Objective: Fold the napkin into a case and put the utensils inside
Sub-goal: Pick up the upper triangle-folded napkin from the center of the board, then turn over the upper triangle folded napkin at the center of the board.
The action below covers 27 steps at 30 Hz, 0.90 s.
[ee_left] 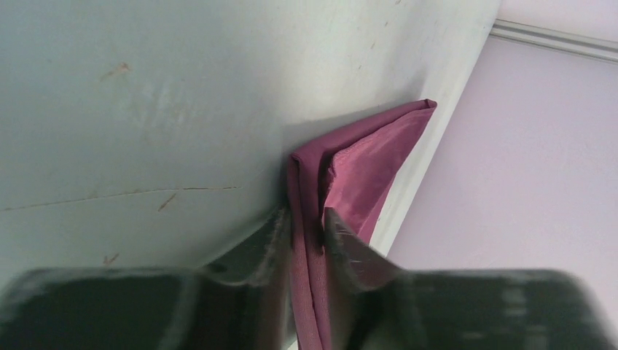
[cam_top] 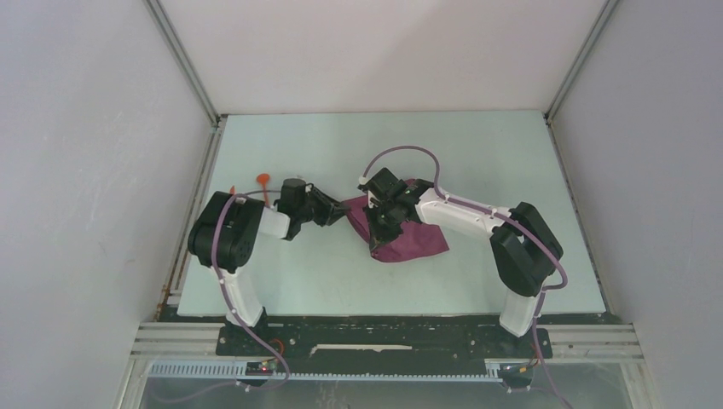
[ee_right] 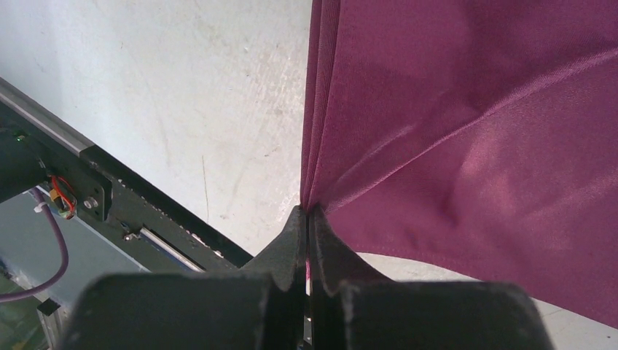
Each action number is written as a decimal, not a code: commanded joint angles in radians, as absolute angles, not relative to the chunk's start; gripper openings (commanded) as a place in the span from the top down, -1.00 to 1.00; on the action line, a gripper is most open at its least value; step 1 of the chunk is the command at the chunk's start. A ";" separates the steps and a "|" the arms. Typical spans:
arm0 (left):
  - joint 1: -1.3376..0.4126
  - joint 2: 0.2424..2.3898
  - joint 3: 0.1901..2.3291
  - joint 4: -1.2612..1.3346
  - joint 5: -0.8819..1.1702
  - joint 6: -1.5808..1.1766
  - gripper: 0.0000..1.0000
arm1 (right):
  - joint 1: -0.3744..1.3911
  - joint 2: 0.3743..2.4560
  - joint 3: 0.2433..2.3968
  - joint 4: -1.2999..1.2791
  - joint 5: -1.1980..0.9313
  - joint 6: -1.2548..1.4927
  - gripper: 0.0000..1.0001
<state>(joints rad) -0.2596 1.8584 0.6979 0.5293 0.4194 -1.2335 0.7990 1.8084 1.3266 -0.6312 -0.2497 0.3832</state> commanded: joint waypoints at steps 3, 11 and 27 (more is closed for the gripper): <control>-0.253 1.848 0.724 0.538 0.399 -1.195 0.81 | 0.805 1.756 1.324 -0.608 -0.261 0.362 1.00; -0.154 1.606 0.718 0.282 0.428 -1.105 1.00 | 0.912 1.726 1.331 -0.591 -0.262 0.383 1.00; -0.058 0.733 0.955 -0.570 0.012 -0.921 1.00 | 1.178 1.621 1.421 -0.289 -0.652 0.550 1.00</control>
<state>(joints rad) -0.0467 0.7395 0.8577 -0.5068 0.2356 -0.9634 1.1976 1.7355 1.5436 -0.4080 -0.3779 0.4339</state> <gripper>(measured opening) 0.005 0.008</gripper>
